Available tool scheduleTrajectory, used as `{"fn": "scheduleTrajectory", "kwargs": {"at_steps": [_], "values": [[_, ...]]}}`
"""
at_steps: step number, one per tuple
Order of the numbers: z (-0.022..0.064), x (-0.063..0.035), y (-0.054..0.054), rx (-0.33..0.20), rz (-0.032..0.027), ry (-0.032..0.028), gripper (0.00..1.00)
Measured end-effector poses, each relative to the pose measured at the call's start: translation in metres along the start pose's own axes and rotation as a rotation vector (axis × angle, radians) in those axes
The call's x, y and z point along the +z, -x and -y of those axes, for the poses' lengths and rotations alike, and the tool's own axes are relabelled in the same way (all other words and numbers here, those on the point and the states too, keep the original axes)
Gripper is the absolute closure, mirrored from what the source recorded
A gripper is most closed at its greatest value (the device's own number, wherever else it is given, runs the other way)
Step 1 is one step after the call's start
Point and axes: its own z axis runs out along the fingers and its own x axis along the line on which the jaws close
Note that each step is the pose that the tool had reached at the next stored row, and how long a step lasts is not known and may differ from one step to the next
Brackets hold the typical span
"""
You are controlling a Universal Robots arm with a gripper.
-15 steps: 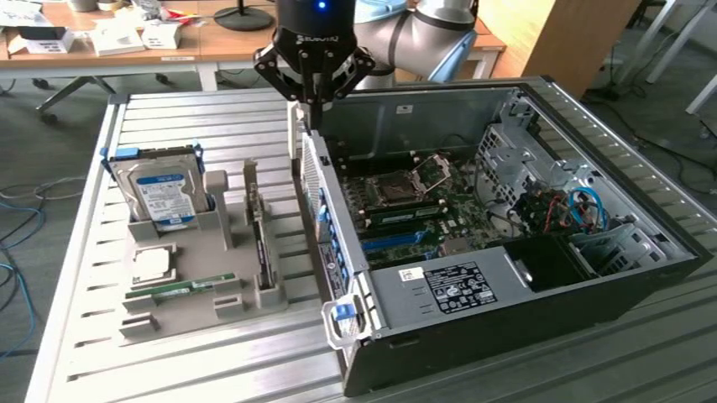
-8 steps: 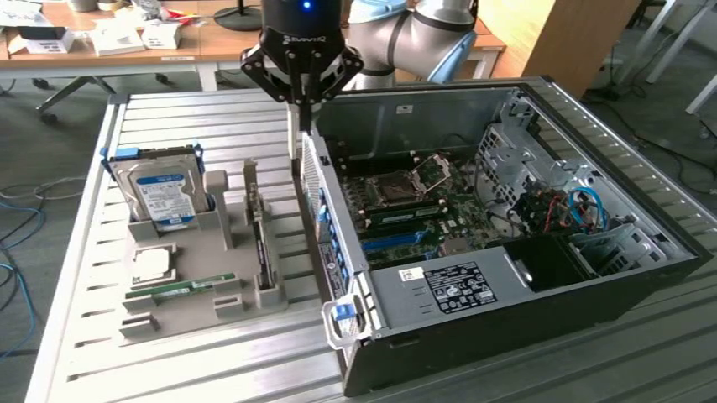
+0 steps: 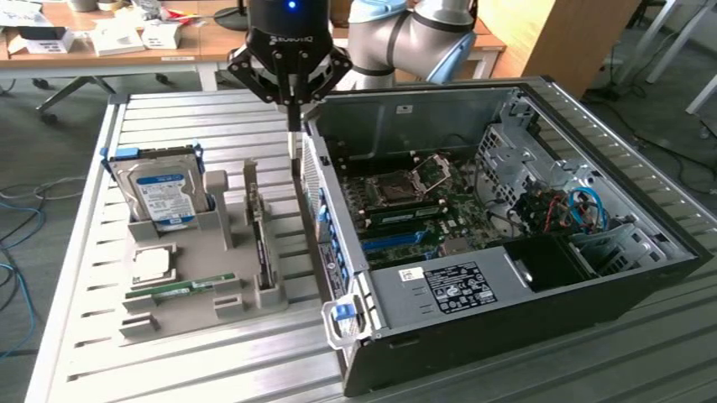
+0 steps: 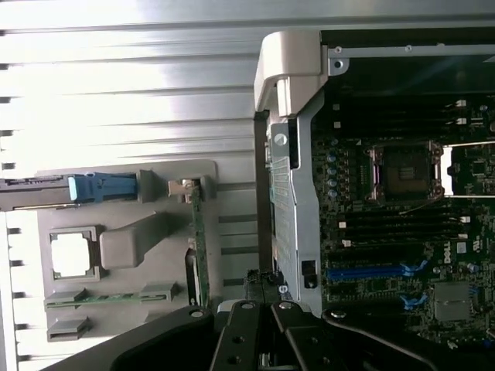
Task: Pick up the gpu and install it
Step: 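Reach for the gpu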
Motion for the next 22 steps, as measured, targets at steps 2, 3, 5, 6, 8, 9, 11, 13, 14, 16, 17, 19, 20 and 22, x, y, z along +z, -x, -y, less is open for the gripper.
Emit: {"fn": "scheduleTrajectory", "kwargs": {"at_steps": [2, 3, 5, 6, 8, 9, 11, 13, 14, 16, 17, 19, 20, 22], "values": [[0.0003, -0.0001, -0.003, 0.0, 0.0, -0.0001, 0.89], [0.0003, -0.0001, -0.005, 0.0, 0.0, -0.0001, 0.89], [0.0005, -0.0001, -0.007, 0.0, 0.0, 0.0, 0.89], [0.0006, -0.0001, -0.009, 0.0, -0.0001, -0.0001, 0.89], [0.0009, -0.0001, -0.011, 0.0, 0.0, -0.0001, 0.89], [0.0009, -0.0002, -0.013, 0.0, 0.0, -0.0001, 0.89], [0.0011, -0.0002, -0.015, 0.0, 0.0, -0.0001, 0.89], [0.0012, -0.0001, -0.015, 0.0, 0.0, 0.0, 0.89], [0.0012, -0.0001, -0.015, 0.0, 0.0, 0.0, 0.89], [0.0012, -0.0002, -0.015, 0.0, 0.0, -0.0001, 0.89], [0.0012, -0.0002, -0.015, 0.0, -0.0001, -0.0001, 0.89], [0.0012, -0.0002, -0.015, 0.0, 0.0, 0.0, 0.89], [0.0012, -0.0002, -0.015, 0.0, 0.0, -0.0001, 0.89], [0.0012, -0.0002, -0.016, 0.0, 0.0, -0.0001, 0.89]]}}
